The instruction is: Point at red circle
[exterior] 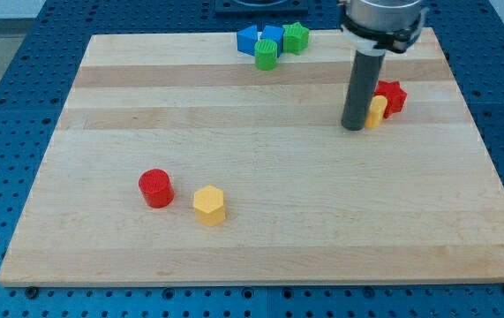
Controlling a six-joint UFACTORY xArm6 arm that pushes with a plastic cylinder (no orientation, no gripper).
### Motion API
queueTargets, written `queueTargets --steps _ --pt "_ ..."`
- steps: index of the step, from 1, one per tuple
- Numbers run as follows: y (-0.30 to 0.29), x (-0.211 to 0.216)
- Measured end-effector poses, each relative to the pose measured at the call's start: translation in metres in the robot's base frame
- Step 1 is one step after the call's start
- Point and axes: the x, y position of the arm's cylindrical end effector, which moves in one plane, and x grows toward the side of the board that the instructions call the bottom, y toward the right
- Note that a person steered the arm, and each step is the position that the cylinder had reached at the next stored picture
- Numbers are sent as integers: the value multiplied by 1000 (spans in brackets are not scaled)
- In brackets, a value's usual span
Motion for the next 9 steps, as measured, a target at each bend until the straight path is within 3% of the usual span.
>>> queueTargets --steps 1,3,4,6,7,8,9 --pt "20 -2" --pt "-25 -19" --pt "-83 8" --pt "-315 19" --pt "-416 76" --pt "-421 131" --pt "-351 145"
